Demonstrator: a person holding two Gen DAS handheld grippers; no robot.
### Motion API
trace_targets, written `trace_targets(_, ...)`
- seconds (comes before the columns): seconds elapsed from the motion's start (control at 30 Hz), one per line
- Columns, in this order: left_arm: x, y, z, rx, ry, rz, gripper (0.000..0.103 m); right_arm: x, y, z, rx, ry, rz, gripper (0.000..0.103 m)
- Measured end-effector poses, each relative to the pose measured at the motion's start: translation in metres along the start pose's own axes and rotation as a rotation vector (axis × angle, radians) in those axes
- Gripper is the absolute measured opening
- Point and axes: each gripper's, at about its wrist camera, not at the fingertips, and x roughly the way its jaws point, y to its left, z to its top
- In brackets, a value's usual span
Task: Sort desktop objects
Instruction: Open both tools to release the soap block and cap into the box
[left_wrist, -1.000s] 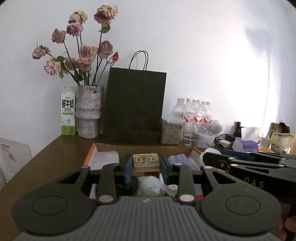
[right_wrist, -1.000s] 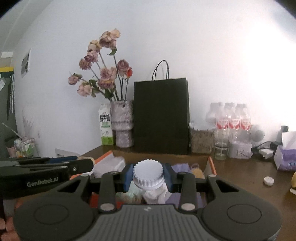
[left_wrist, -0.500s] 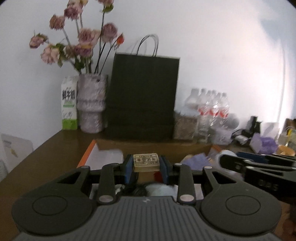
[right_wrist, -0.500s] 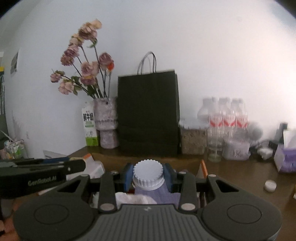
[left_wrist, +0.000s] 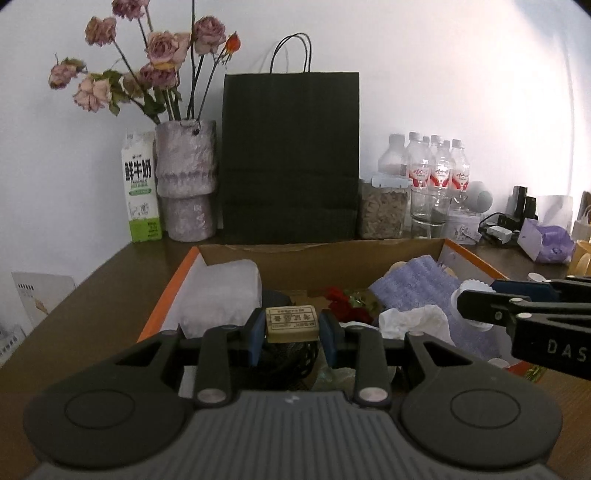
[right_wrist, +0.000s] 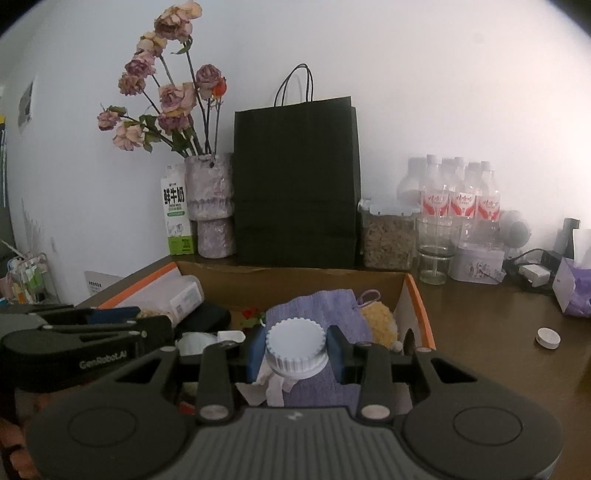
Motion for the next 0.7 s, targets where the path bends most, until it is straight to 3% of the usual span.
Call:
trace_targets(0.13, -0.002, -0.004, -0.003, 0.022, -0.013, 0.02, 0.035, 0.002, 0.001, -0.003, 0.001, 0.006, -0.003, 0.035)
trace_targets(0.23, -0.006, -0.005, -0.003, 0.031, -0.034, 0.032, 0.053, 0.001, 0.0, -0.002, 0.007, 0.0, -0.006, 0.038)
trace_targets(0.3, -0.008, -0.006, -0.002, 0.037, -0.049, 0.05, 0.069, -0.002, -0.002, -0.002, 0.015, -0.015, -0.011, 0.064)
trace_targets(0.33, -0.01, -0.007, -0.002, 0.04, -0.056, 0.061, 0.083, -0.003, -0.002, -0.001, 0.015, -0.023, -0.014, 0.071)
trace_targets(0.4, -0.013, -0.007, -0.001, 0.046, -0.064, 0.074, 0.086, -0.006, -0.003, 0.0, 0.016, -0.042, -0.021, 0.09)
trace_targets(0.5, -0.02, -0.007, 0.0, 0.039, -0.096, 0.098, 0.102, -0.011, -0.003, 0.002, 0.017, -0.066, -0.026, 0.102)
trace_targets(0.7, -0.028, -0.004, 0.002, 0.005, -0.142, 0.099, 0.103, -0.017, -0.002, 0.005, 0.013, -0.083, -0.043, 0.103)
